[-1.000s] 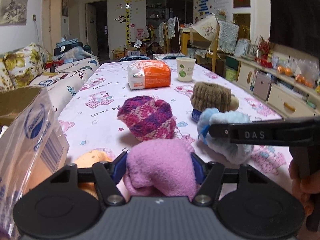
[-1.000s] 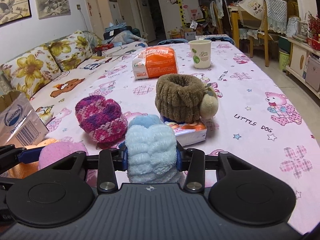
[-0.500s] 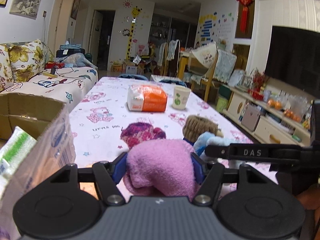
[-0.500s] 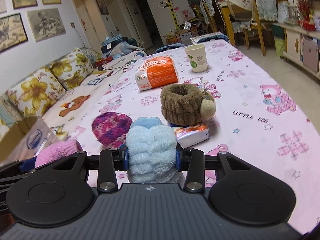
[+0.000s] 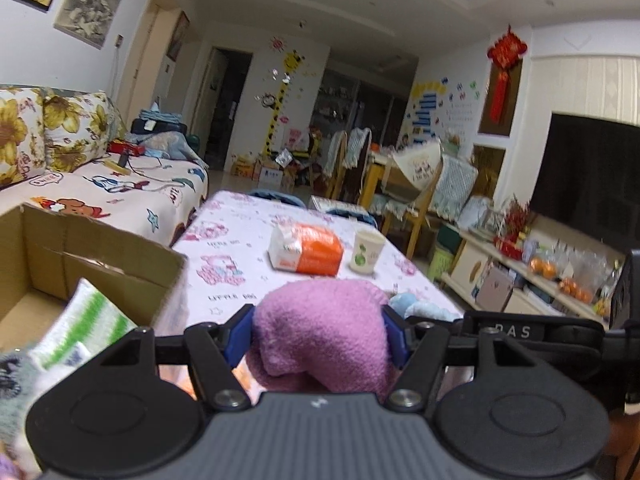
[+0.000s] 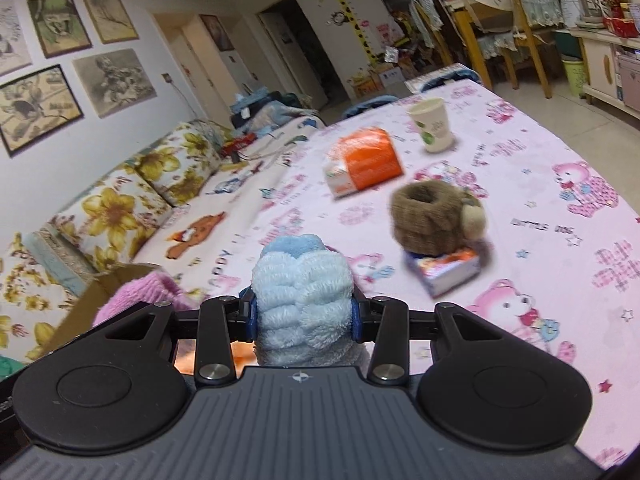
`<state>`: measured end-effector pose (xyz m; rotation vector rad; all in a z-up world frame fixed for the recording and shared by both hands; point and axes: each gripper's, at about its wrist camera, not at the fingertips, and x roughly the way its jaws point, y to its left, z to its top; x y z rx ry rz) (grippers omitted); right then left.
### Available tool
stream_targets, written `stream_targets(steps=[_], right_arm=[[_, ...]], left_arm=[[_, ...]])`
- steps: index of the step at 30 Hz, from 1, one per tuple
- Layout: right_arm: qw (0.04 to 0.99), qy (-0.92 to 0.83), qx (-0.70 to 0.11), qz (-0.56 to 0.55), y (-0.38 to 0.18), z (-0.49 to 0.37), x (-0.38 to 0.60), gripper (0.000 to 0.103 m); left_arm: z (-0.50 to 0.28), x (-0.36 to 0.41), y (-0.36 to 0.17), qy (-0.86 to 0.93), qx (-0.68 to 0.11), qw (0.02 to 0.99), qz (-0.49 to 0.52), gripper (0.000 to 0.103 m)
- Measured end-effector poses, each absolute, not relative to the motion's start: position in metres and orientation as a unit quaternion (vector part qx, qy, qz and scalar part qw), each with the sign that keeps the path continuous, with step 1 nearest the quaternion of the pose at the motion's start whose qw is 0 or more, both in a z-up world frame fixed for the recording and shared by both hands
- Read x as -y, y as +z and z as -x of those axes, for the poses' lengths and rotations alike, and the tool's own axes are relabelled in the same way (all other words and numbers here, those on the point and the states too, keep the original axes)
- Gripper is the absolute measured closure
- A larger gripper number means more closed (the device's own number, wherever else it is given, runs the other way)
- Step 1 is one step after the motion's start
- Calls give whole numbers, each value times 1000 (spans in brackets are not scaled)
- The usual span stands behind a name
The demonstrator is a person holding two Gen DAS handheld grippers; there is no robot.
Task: Organize soft objects
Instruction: 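Carry the blue item and pink sock into the cardboard box and release both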
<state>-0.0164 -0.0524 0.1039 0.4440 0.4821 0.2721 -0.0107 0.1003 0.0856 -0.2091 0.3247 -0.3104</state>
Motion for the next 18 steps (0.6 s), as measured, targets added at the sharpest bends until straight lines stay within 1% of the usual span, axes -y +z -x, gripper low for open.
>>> stream_targets(steps=[10, 18], right_arm=[[935, 193, -213, -209, 129, 16, 9, 53], [929, 240, -205, -192, 143, -3, -39, 53]], left_arm=[[21, -149, 100, -90, -120, 972, 178, 37], [17, -184, 101, -15, -110, 972, 205, 36]])
